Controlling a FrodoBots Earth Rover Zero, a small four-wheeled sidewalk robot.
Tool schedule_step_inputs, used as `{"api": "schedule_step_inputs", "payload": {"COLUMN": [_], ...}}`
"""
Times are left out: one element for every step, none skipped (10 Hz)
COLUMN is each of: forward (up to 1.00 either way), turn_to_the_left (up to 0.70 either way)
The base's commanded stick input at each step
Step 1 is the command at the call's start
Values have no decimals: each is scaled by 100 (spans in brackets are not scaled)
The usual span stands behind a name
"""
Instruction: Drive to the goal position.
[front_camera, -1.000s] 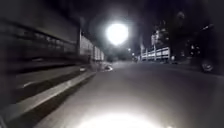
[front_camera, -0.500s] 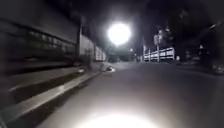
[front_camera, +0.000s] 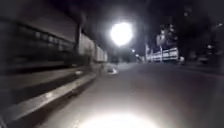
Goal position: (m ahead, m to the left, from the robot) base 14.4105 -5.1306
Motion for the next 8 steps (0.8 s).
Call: {"api": "schedule_step_inputs", "payload": {"forward": [100,100,100,100,100,100,100,100], "turn_to_the_left": [0,0,0,0,0,0,0,0]}}
